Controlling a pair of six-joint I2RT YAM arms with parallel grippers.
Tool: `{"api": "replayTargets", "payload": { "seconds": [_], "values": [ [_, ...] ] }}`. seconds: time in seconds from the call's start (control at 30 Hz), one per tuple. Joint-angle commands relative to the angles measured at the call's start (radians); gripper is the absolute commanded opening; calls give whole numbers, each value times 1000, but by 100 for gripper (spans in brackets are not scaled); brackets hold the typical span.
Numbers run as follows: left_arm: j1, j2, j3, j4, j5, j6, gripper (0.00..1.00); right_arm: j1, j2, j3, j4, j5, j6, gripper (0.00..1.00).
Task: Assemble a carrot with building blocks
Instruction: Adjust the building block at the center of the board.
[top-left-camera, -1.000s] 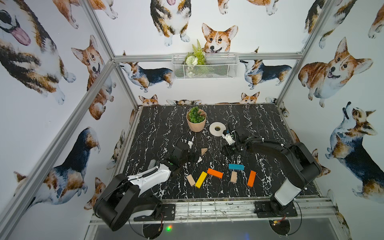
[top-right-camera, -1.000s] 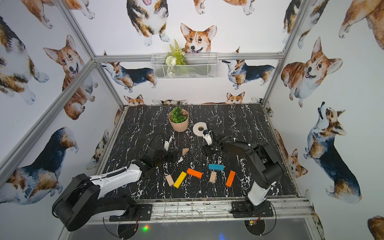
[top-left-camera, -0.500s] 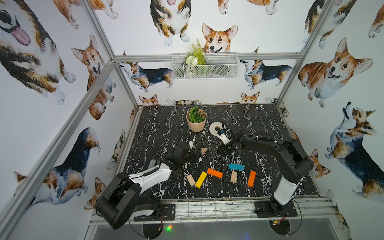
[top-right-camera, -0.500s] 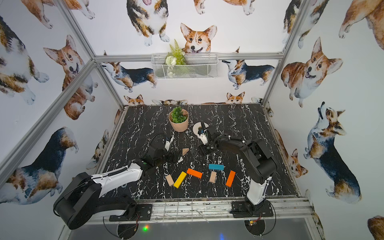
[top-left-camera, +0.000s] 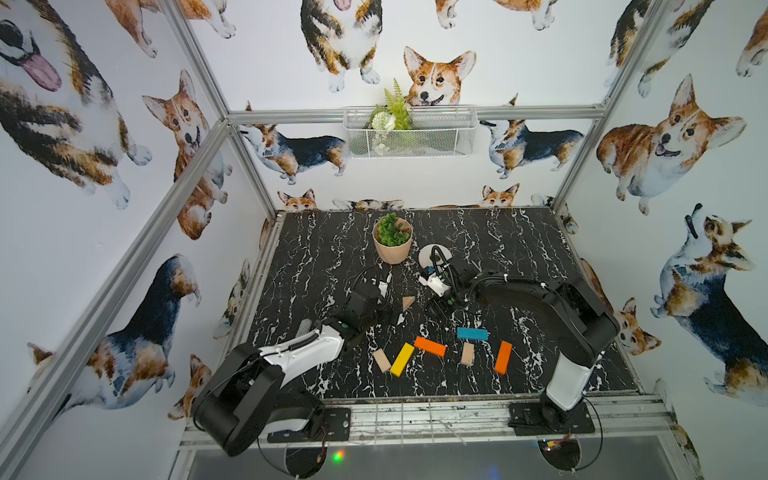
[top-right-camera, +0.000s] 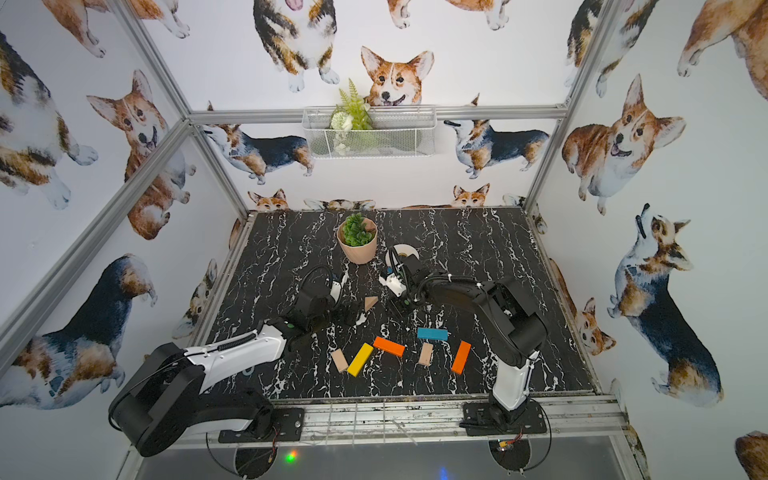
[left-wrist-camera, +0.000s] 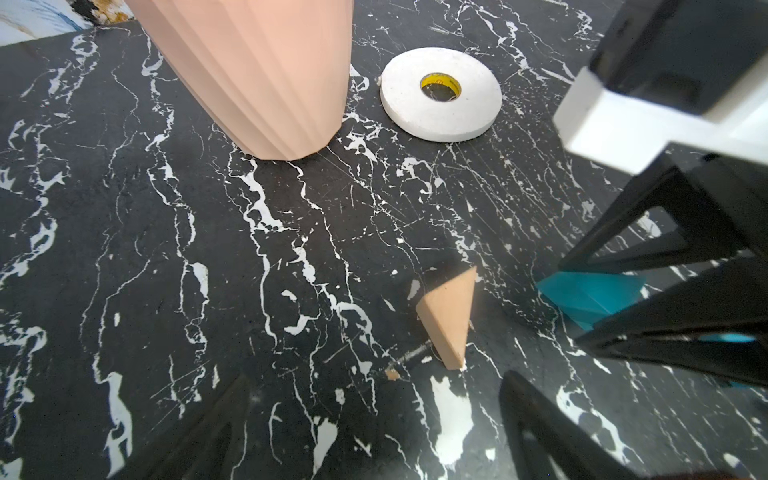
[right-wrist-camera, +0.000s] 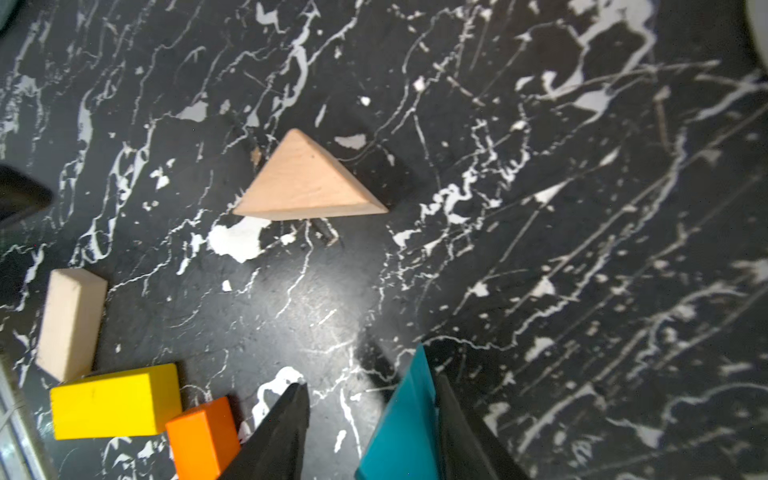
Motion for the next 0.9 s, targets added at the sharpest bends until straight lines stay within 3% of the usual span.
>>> {"api": "replayTargets", "payload": {
  "seconds": [0.0, 0.37, 0.57, 0.7, 0.87],
  "values": [
    [1, 11, 17, -13, -79, -24, 100, 25, -8, 9, -13, -50, -52, 54],
    [4, -14, 5, -28, -260, -66, 100, 35, -137, -57, 22, 10, -23, 60],
    [5, 22, 38, -60, -147, -54, 98, 0, -291, -134, 4, 93, 175, 58],
    [5, 35, 44, -51, -59, -50, 90, -48, -348, -223, 43, -21, 270, 36],
    [5, 48, 53, -58, -32, -55, 78, -47, -334, -248, 27, -55, 297, 22]
  ]
}}
